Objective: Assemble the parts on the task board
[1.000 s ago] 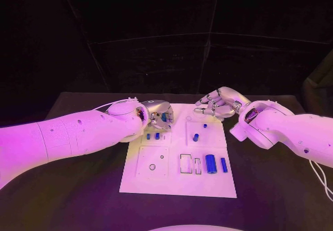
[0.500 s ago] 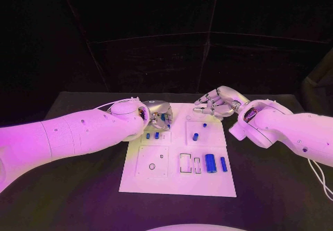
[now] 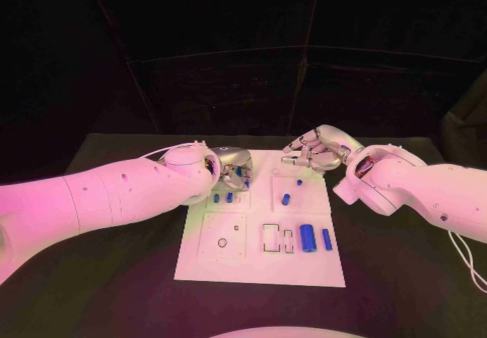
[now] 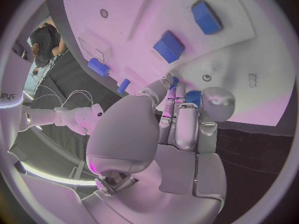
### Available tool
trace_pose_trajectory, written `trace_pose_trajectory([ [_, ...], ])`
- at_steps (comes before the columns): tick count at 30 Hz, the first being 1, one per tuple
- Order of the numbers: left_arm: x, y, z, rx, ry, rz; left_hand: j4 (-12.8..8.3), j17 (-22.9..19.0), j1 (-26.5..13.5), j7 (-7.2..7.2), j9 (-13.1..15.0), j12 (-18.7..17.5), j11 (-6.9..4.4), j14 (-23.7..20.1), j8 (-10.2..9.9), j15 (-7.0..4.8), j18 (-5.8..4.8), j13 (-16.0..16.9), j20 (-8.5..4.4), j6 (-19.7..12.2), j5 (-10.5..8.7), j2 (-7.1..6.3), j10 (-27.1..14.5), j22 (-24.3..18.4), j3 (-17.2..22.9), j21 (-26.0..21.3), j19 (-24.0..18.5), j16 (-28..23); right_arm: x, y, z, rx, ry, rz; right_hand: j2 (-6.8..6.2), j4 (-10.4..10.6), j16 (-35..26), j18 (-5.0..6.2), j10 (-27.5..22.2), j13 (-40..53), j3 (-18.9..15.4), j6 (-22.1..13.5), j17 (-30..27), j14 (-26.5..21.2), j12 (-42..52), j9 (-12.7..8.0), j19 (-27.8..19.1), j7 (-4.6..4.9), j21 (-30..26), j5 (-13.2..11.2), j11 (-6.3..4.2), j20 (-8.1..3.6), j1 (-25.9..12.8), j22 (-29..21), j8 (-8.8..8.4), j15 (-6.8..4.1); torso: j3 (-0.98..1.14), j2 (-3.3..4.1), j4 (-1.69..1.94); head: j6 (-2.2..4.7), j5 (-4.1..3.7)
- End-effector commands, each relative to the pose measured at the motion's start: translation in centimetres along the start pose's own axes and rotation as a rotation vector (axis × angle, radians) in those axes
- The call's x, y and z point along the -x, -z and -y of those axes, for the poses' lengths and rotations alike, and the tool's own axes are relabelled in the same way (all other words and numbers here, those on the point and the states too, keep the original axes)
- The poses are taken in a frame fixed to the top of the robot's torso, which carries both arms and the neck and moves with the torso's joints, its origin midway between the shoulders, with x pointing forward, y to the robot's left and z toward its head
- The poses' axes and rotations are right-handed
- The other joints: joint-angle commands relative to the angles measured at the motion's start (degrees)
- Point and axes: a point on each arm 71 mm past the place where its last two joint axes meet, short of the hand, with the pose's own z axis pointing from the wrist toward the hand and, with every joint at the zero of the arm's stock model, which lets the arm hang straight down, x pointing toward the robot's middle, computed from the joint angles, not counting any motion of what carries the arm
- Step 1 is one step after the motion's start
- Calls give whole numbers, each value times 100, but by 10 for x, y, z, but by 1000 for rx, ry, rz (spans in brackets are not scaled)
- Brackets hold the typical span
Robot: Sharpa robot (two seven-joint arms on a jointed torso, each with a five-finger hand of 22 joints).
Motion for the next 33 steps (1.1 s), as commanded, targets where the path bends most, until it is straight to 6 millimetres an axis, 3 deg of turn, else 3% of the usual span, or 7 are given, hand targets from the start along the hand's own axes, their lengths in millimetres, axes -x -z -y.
trace_pose_trajectory([
  [1, -7, 0, -2, 24, -16, -48, -46, -7, 71, -3, -8, -1, -26, 184, -19, -65, -83, -18, -12, 87, -9, 115, 129, 99, 135, 91, 62, -4, 0, 0, -2, 10, -2, 2, 52, 6, -33, 100, -35, -6, -36, -33, -9, 65, 30, 0, -36, -7, -37, 30, 9, -13, -23, -6, 40, -25, 0, 2, -6, 4, -3],
  [10, -4, -1, -3, 23, -14, -10, -240, -5, 234, 10, -39, -73, -41, 194, -70, -86, -105, -82, -47, 257, -11, 220, 335, 216, 547, 191, 69, 28, 0, 0, -2, 12, -2, 2, 52, 6, -33, 100, -35, -6, -36, -33, -9, 65, 30, 0, -36, -7, -37, 30, 9, -13, -23, -6, 40, -25, -2, 0, 4, 20, -9],
  [23, 5, 14, -5, -23, 33, 66, -298, -76, -75, 38, -98, -314, -5, 187, -245, -55, -120, -212, -27, 348, -13, 33, 445, 316, 815, 266, 57, 39, 1, 0, -1, 11, -1, 5, 52, 6, -33, 100, -35, -6, -36, -33, -9, 65, 30, 0, -36, -7, -37, 30, 9, -13, -23, -6, 40, -25, -6, -7, 14, 61, 5],
  [33, 25, 36, -23, -6, 102, 142, -293, -82, -123, 37, -100, -343, -5, 186, -266, -54, -122, -227, -25, 359, -13, 0, 462, 337, 823, 283, 58, 43, 3, 0, 1, 7, 0, 9, 52, 6, -33, 100, -35, -6, -36, -33, -9, 65, 30, 0, -36, -7, -37, 30, 9, -13, -23, -6, 40, -25, -6, -4, 9, 84, 31],
])
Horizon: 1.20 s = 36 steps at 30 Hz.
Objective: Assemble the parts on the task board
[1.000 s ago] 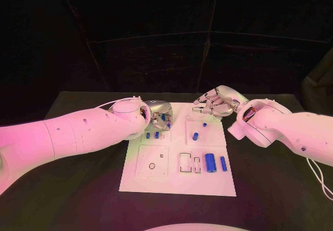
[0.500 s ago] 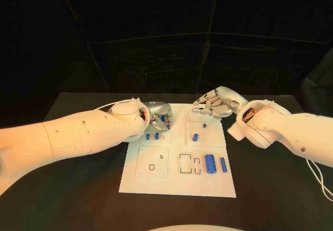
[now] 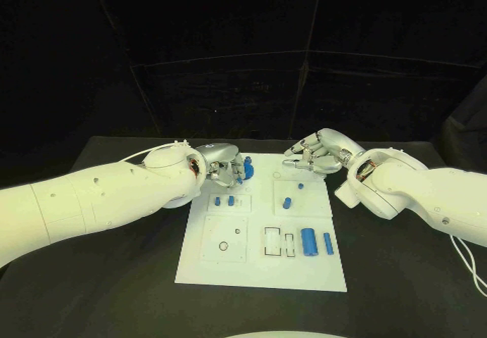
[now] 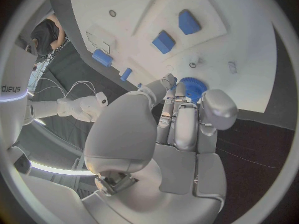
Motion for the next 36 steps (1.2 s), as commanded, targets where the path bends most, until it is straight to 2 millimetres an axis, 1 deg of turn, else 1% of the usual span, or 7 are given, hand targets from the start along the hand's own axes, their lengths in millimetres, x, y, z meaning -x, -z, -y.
trace_pose_trajectory([
  [1, 6, 5, -3, -6, 40, 39, 6, -4, -54, -14, -10, -29, 1, 186, -23, -14, -89, -4, 24, 24, 7, 19, 47, 4, 19, 35, 9, 22, 1, 0, -1, 10, -1, 5, 52, 6, -33, 99, -35, -7, -36, -33, -9, 66, 30, 0, -36, -7, -37, 30, 9, -13, -23, -7, 40, -25, -1, 4, -10, 5, 12],
  [3, 8, 9, -7, 2, 46, 40, 5, -1, -67, -14, -10, -40, 1, 187, -30, -14, -89, -9, 25, 29, 7, 7, 53, 7, 23, 37, 9, 27, 1, 0, -1, 10, -1, 5, 52, 6, -33, 99, -35, -7, -36, -33, -9, 66, 30, 0, -36, -7, -37, 30, 9, -13, -23, -7, 40, -25, 1, 8, -15, 4, 16],
  [9, 8, 17, -18, 33, 51, 7, 14, -16, -114, -19, -9, -61, -2, 185, -43, -14, -89, -21, 26, 54, 7, -28, 82, 20, 20, 46, 8, 26, 2, 0, 0, 8, -1, 6, 52, 6, -33, 99, -35, -7, -36, -33, -9, 66, 30, 0, -36, -7, -37, 30, 9, -13, -23, -7, 40, -25, 6, 6, -12, -1, 9],
  [13, 7, 20, -23, 51, 51, -17, 19, -19, -139, -24, -10, -76, -3, 185, -55, -15, -91, -29, 27, 56, 6, -47, 87, 34, 15, 57, 9, 28, 2, 0, 0, 7, 0, 6, 52, 6, -33, 99, -35, -7, -36, -33, -9, 66, 30, 0, -36, -7, -37, 30, 9, -13, -23, -7, 40, -25, 0, 7, -10, -1, 3],
  [22, 4, 16, -27, 72, 46, -54, 27, -25, -164, -28, -11, -92, -4, 183, -66, -15, -91, -37, 27, 59, 6, -66, 91, 39, 7, 60, 9, 29, 1, 0, -1, 8, -1, 5, 52, 6, -33, 99, -35, -7, -36, -33, -9, 66, 30, 0, -36, -7, -37, 30, 9, -13, -23, -7, 40, -25, 6, 13, -25, -16, 21],
  [29, 2, 13, -27, 74, 45, -58, 28, -26, -167, -29, -11, -94, -4, 183, -68, -15, -91, -38, 27, 59, 7, -67, 92, 39, 6, 60, 8, 29, 1, 0, -1, 9, -1, 4, 52, 6, -33, 99, -35, -7, -36, -33, -9, 66, 30, 0, -36, -7, -37, 30, 9, -13, -23, -7, 40, -25, 7, 13, -18, -25, 4],
  [36, 0, 11, -26, 75, 43, -71, 32, -32, -178, -29, -11, -99, -5, 182, -72, -16, -91, -40, 28, 63, 6, -72, 98, 42, 3, 61, 8, 27, 0, -1, -2, 11, -2, 3, 52, 6, -33, 99, -35, -7, -36, -33, -9, 66, 30, 0, -36, -7, -37, 30, 9, -13, -23, -7, 40, -25, 7, 12, -20, -32, 7],
])
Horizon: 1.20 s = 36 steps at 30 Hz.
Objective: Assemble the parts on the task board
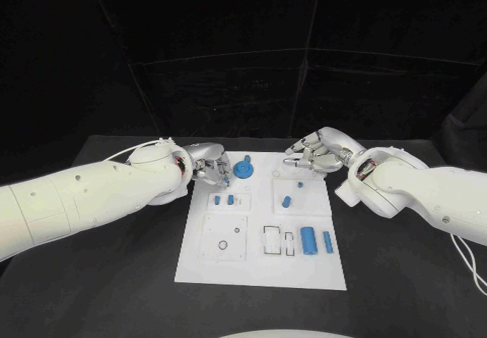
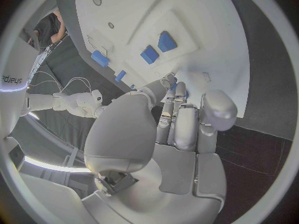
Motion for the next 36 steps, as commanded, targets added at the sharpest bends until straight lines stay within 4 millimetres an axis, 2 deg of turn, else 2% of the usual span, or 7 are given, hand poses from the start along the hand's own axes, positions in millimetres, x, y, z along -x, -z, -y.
trace_pose_trajectory([
  [1, -2, -1, 1, 3, 3, -23, 34, -6, -65, -10, -7, -34, 14, 182, -28, -17, -91, -7, 27, 45, 6, -9, 39, 7, 2, 19, 8, 27, 0, 0, -2, 12, -2, 2, 52, 6, -33, 100, -35, -7, -36, -33, -9, 66, 30, 0, -36, -7, -37, 30, 9, -13, -23, -7, 40, -25, 0, -2, 5, -8, 11],
  [5, -4, -3, 3, 2, 1, -34, 36, -7, -72, -11, -7, -36, 12, 182, -30, -17, -93, -8, 27, 48, 6, -14, 44, 15, -1, 26, 9, 28, 0, -1, -2, 12, -2, 1, 52, 6, -33, 100, -35, -7, -36, -33, -9, 66, 30, 0, -36, -7, -37, 30, 9, -13, -23, -7, 40, -25, -5, -2, 9, 5, -12],
  [12, -6, -4, 3, 7, -1, -54, 30, -12, -81, -14, -6, -44, 9, 180, -39, -20, -96, -12, 26, 54, 5, -39, 58, 35, -12, 42, 10, 28, 0, -1, -2, 12, -3, 1, 52, 6, -33, 100, -35, -7, -36, -33, -9, 66, 30, 0, -36, -7, -37, 30, 9, -13, -23, -7, 40, -25, 1, -6, 1, 0, -9],
  [27, -8, -5, 3, 20, -5, -75, 26, -38, -115, -11, -15, -117, 24, 173, -90, -12, -98, -45, 30, 22, 4, -91, 8, 46, -33, 44, 1, 22, 0, -1, -2, 12, -2, 2, 73, -2, -35, 100, -32, -3, -47, -34, 2, 70, 50, 1, -33, -9, -45, 46, 8, -14, -17, -13, 53, -26, -2, -4, 4, -25, -7],
  [36, -9, -6, 3, 15, -5, -72, 37, -77, -203, 26, -42, -230, 70, 163, -254, 22, -102, -94, 51, -193, 4, -207, -150, 55, -119, 41, -12, 15, 0, -1, -2, 9, -2, 1, 73, -2, -35, 100, -32, -3, -47, -34, 2, 70, 50, 1, -33, -9, -45, 46, 8, -14, -17, -13, 53, -26, -3, -4, 9, -32, -7],
])
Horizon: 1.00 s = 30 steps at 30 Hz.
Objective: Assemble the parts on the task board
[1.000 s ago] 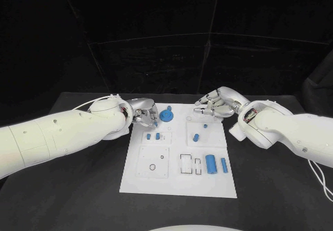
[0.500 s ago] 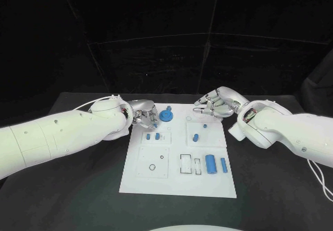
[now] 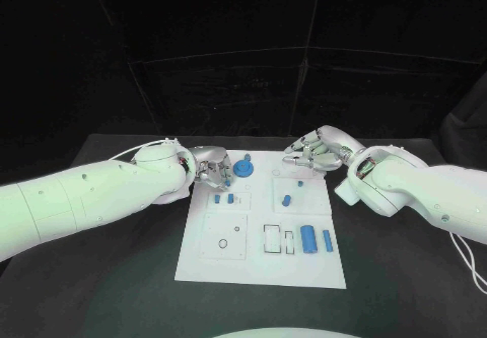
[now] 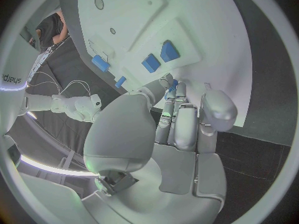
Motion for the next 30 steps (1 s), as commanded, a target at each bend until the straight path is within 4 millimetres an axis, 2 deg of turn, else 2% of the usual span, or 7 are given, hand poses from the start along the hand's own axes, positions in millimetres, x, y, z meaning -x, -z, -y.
trace_pose_trajectory([
  [1, 0, 0, 0, 1, 3, -6, 5, -19, -25, 4, -11, -53, 15, 161, -73, 27, -104, -16, 55, -109, 4, -34, -95, 8, -48, 7, -13, 12, 1, 0, -1, 7, -2, 2, 42, -2, -13, 100, -32, -4, -47, -34, 2, 70, 27, 1, -33, -9, -22, 16, 8, -14, 14, -7, 13, -27, -3, 1, 5, -1, -5],
  [8, 0, 1, -1, 3, 4, -1, 2, -51, -32, 15, -8, -110, 46, 152, -195, 52, -102, -39, 76, -274, 5, -61, -231, 6, -98, -3, -23, 6, 2, 0, 1, -8, 2, 3, 42, -4, -35, 111, -89, -93, -50, -37, -24, 65, -64, 1, -67, -8, -57, 15, 9, -14, 15, -63, 14, -26, -1, 0, -2, 6, -3],
  [11, 0, 2, -2, 4, 5, 6, -4, -58, -27, 7, -13, -130, 60, 151, -275, 64, -101, -45, 87, -394, 5, -74, -289, 3, -123, -10, -28, 10, 3, 1, 3, -17, 16, 0, 58, -29, -85, 127, -475, -668, -62, -51, -62, 55, -666, 0, -122, -5, -126, -16, 12, -12, 77, -152, 30, -23, -1, -5, 1, 8, -8],
  [22, 10, 15, -15, -27, 88, 115, -15, -194, 24, 41, 21, -225, 138, 111, -368, 124, -23, -69, 139, -496, 7, -40, -631, -379, -209, -389, -152, -47, 13, 5, 18, -40, 231, -39, 255, -453, -789, 157, -738, -2259, 219, 384, -800, -29, -2422, 6, -138, -30, -289, -650, -44, -72, 1240, -319, 161, -56, -10, -10, 7, 71, -89],
  [25, 18, 23, -25, -59, 288, 184, -23, -951, 90, 142, 56, -208, 186, -190, -255, 167, 164, -63, 180, -255, 10, 42, -730, -1357, -179, -1387, -567, -570, 16, 7, 21, -34, 357, -43, 252, -477, -802, 143, -711, -2810, 285, 529, -806, -5, -2964, -12, -118, -67, -277, -684, 19, -48, 1434, -291, 111, -53, 1, -14, -7, 91, -105],
  [27, 22, 28, -32, -91, 462, 217, -46, -1899, 145, 197, 61, -176, 234, -674, -198, 212, 305, -61, 219, -136, 17, 90, -786, -2142, -132, -2247, -1036, -1265, 17, 9, 21, -25, 449, -45, 225, -461, -801, 140, -696, -3083, 292, 606, -802, 4, -3209, -17, -104, -93, -263, -734, 27, -39, 1475, -264, 82, -47, 7, -7, -10, 109, -123],
  [30, 26, 35, -38, -142, 675, 245, -81, -2894, 204, 235, 36, -124, 265, -1265, -213, 242, 319, -56, 254, -149, 12, 127, -819, -2269, -87, -2483, -1326, -2030, 17, 10, 20, -11, 556, -46, 190, -427, -781, 132, -681, -3328, 284, 655, -779, 19, -3411, -22, -84, -99, -244, -772, 40, -30, 1488, -227, 40, -29, 4, 3, -8, 137, -172],
])
